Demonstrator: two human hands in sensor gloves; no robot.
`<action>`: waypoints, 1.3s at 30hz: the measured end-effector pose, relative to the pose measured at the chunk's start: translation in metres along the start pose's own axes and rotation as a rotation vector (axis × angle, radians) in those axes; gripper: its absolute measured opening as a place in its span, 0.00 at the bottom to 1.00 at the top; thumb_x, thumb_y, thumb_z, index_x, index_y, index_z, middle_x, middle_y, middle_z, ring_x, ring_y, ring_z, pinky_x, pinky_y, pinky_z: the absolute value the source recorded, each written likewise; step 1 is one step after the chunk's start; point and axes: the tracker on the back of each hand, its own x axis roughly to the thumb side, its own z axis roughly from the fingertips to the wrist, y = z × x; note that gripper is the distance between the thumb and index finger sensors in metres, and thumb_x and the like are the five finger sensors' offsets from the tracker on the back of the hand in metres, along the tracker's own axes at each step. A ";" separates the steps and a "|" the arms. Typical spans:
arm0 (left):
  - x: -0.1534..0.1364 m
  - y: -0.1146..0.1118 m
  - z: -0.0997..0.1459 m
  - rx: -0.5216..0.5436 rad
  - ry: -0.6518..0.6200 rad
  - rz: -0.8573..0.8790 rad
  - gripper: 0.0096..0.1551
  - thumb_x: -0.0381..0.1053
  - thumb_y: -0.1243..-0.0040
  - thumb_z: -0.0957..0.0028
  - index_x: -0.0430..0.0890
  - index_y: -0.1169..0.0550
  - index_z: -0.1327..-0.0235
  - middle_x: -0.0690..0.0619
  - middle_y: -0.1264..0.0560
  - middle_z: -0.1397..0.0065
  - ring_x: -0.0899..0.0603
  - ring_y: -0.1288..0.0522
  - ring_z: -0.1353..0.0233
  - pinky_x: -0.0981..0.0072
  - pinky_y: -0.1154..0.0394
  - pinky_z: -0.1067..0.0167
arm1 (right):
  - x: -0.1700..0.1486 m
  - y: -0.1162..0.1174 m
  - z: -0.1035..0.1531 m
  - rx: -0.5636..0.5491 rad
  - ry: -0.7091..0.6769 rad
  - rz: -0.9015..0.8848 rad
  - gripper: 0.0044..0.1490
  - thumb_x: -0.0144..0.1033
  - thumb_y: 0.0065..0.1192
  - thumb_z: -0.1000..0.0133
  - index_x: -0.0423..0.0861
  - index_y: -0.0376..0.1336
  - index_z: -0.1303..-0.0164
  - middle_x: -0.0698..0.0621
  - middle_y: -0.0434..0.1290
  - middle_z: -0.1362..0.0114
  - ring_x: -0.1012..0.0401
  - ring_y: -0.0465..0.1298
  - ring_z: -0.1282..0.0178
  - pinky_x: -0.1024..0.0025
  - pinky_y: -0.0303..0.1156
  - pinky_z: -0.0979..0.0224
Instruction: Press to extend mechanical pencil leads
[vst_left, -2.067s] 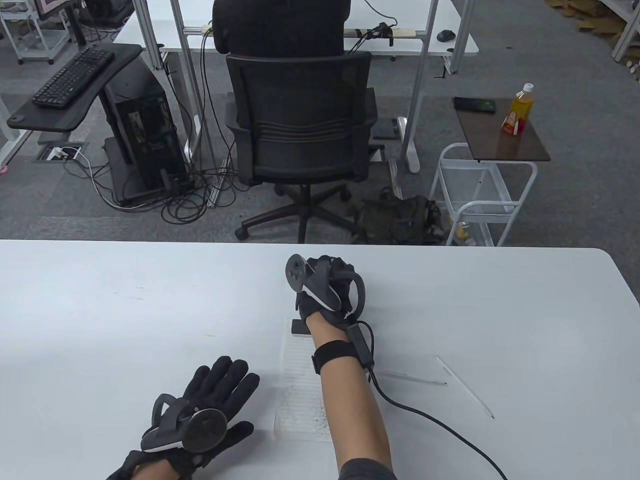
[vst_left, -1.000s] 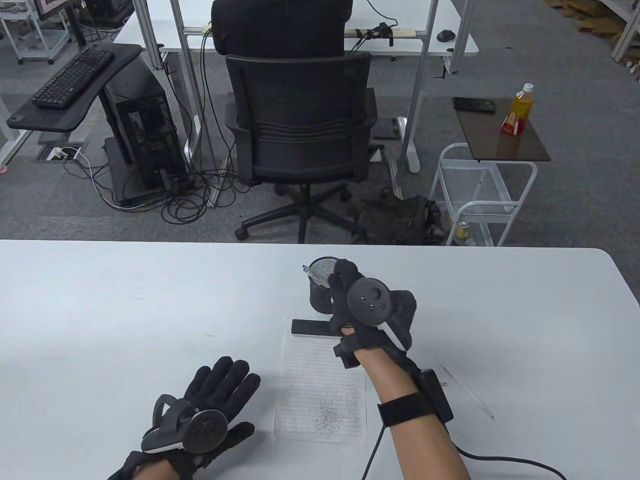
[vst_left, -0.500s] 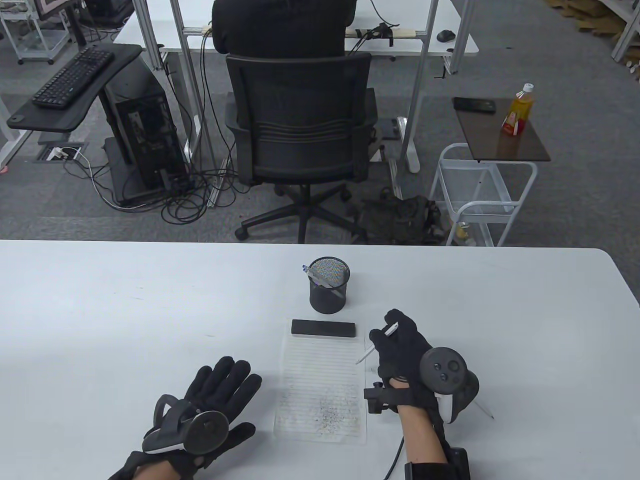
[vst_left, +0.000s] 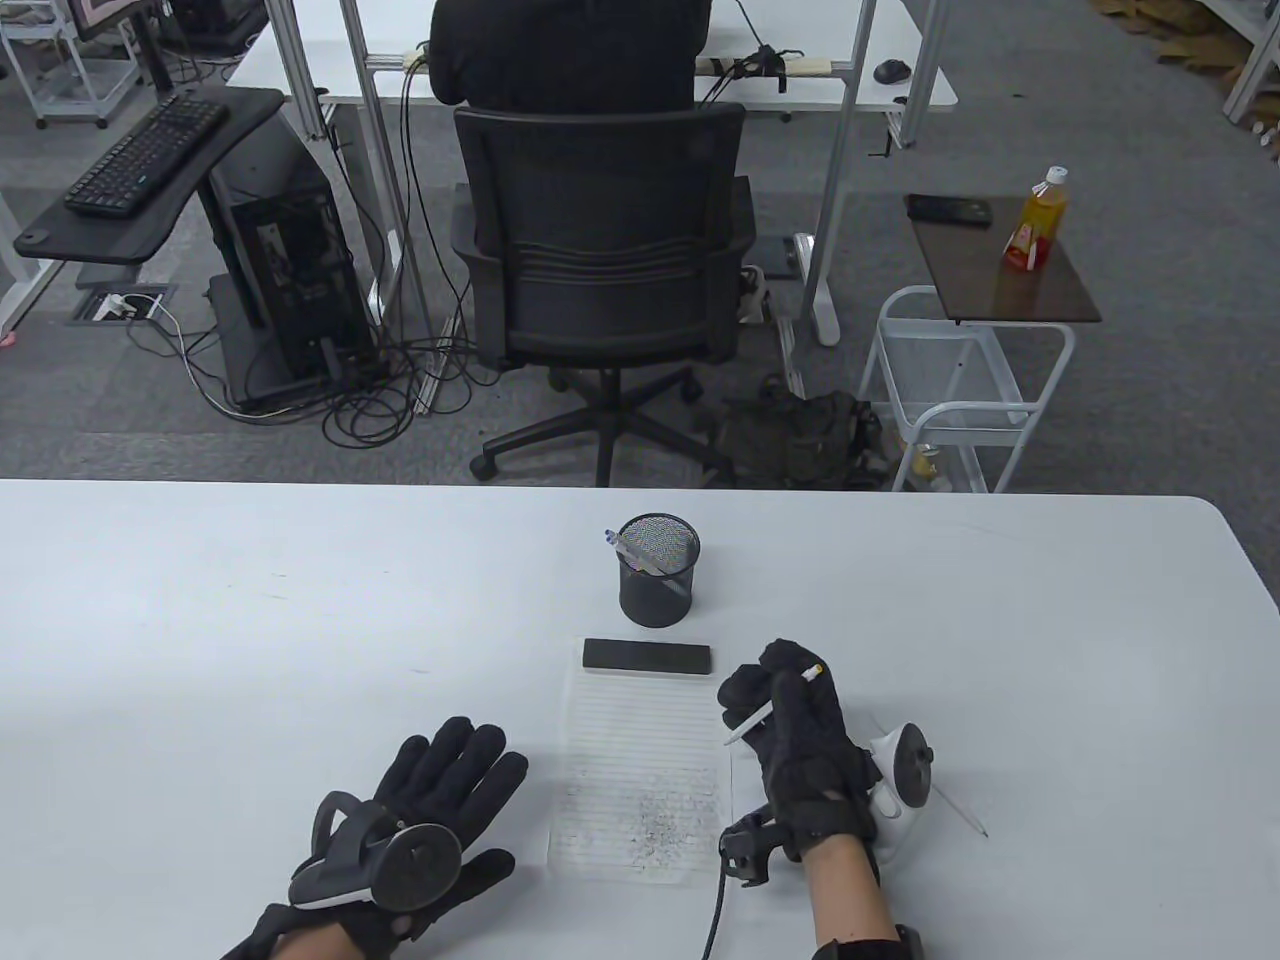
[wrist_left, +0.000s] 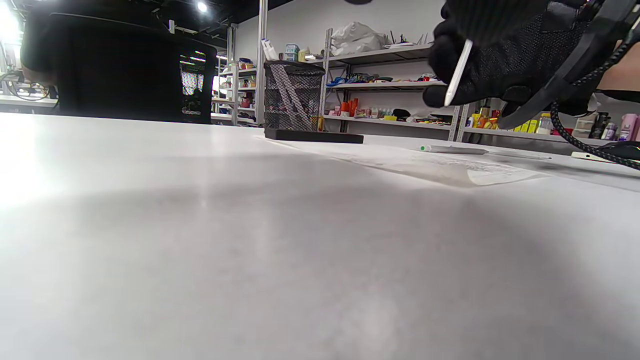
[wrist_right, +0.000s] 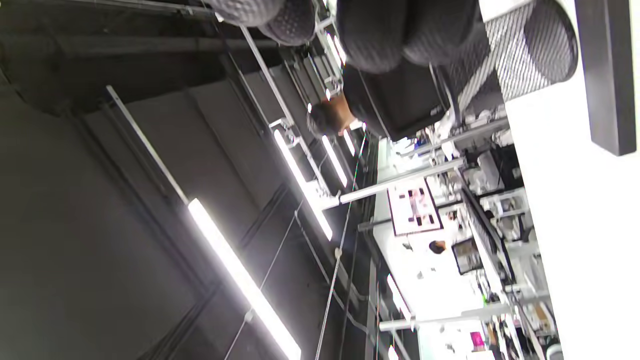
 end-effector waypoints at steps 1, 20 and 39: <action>0.000 0.000 0.000 0.003 0.001 -0.001 0.52 0.70 0.47 0.51 0.53 0.48 0.16 0.45 0.53 0.13 0.29 0.54 0.15 0.30 0.51 0.25 | -0.002 0.003 -0.001 0.025 -0.014 -0.014 0.34 0.54 0.48 0.38 0.53 0.59 0.22 0.42 0.70 0.37 0.39 0.69 0.40 0.20 0.56 0.30; 0.000 -0.002 -0.001 -0.007 -0.001 0.004 0.52 0.70 0.47 0.51 0.53 0.48 0.16 0.44 0.53 0.13 0.29 0.54 0.15 0.30 0.51 0.25 | -0.024 0.006 -0.001 -0.044 -0.057 -0.195 0.43 0.66 0.48 0.37 0.36 0.74 0.54 0.43 0.76 0.61 0.44 0.74 0.61 0.33 0.70 0.45; 0.000 -0.001 -0.001 -0.004 -0.001 0.008 0.52 0.70 0.47 0.51 0.53 0.48 0.16 0.44 0.53 0.13 0.29 0.54 0.15 0.30 0.51 0.25 | -0.023 0.007 -0.003 -0.004 -0.087 -0.238 0.50 0.74 0.46 0.39 0.36 0.74 0.55 0.43 0.76 0.61 0.44 0.74 0.60 0.34 0.69 0.43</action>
